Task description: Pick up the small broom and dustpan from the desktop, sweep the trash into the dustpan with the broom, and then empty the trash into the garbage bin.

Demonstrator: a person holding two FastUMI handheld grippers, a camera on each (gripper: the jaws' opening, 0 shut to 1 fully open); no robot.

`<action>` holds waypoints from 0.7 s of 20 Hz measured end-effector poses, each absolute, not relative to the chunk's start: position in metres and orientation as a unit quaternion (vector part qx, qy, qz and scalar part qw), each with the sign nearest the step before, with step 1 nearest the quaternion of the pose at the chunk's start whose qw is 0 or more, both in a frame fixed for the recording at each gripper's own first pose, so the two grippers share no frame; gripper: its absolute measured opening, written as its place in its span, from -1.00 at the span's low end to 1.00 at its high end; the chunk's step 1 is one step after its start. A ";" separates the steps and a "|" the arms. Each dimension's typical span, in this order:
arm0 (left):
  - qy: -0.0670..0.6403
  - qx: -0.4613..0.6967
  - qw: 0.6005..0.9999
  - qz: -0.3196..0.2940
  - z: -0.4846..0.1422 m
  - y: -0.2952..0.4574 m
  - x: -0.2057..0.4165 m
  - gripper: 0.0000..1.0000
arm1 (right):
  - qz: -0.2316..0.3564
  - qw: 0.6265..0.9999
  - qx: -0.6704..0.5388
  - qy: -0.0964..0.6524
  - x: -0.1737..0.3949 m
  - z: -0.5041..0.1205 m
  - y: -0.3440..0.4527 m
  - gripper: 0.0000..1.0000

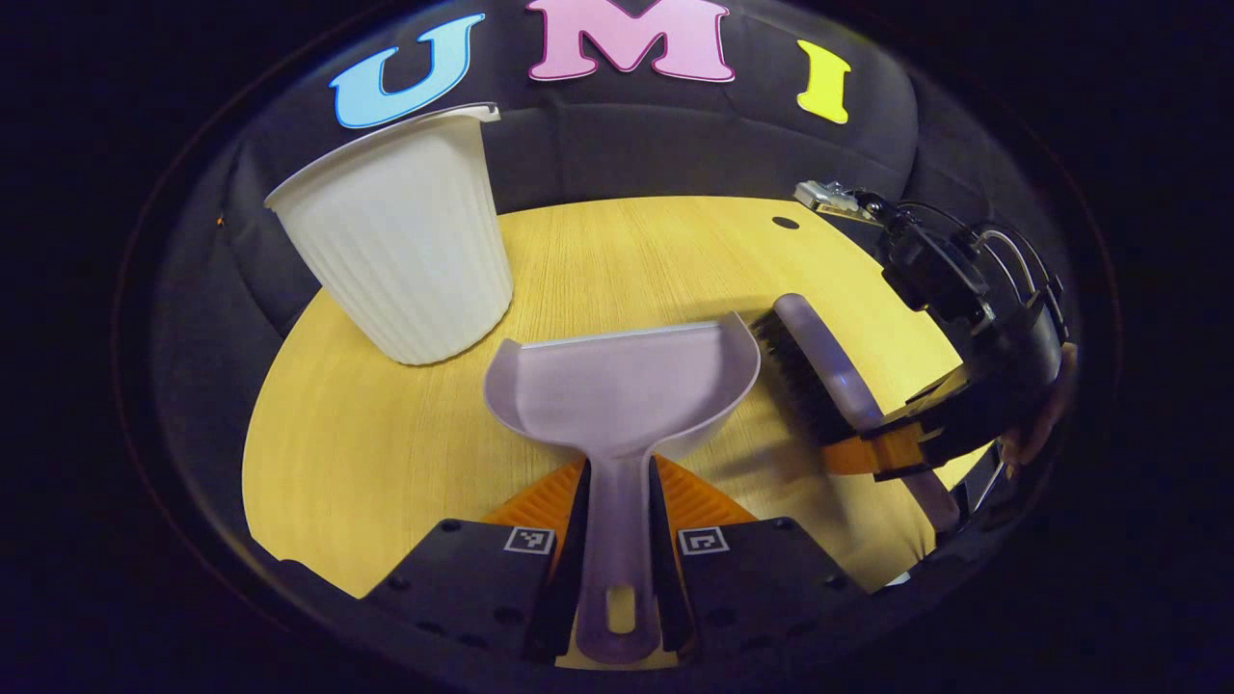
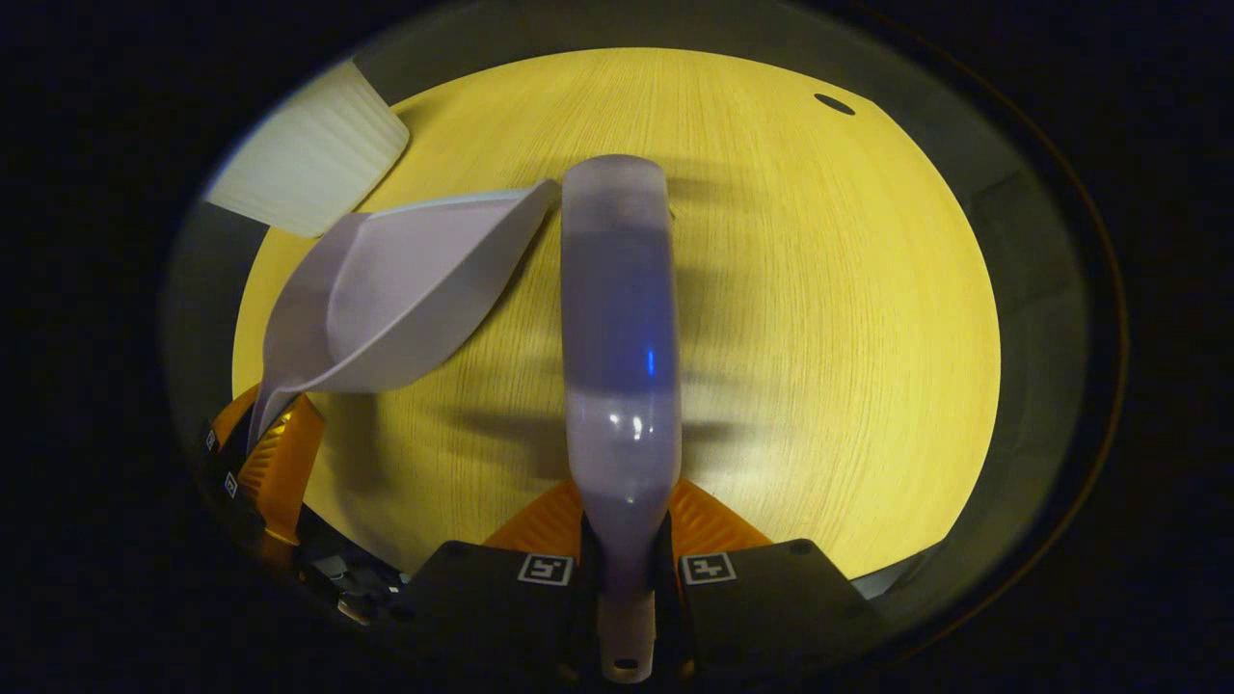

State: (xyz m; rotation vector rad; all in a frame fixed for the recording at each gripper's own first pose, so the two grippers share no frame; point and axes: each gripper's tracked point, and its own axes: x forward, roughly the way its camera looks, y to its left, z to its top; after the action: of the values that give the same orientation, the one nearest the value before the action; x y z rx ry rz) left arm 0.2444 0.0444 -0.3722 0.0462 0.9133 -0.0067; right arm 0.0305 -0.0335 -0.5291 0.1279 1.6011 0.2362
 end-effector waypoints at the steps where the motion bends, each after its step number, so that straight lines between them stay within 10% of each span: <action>1: 0.444 0.022 0.896 0.004 -0.375 0.046 0.242 -0.36 | 0.104 0.687 0.054 0.718 0.031 -0.530 -0.036 -0.48; 14: 0.475 -0.019 0.880 0.001 -0.395 0.044 0.228 -0.25 | 0.108 0.686 0.061 0.717 0.025 -0.525 -0.035 -0.34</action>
State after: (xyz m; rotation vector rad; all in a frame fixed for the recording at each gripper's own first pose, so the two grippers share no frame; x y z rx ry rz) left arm 0.2278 0.0437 -0.3950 -0.0391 0.9901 0.0023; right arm 0.0249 -0.0355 -0.5254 0.1357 1.6069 0.2419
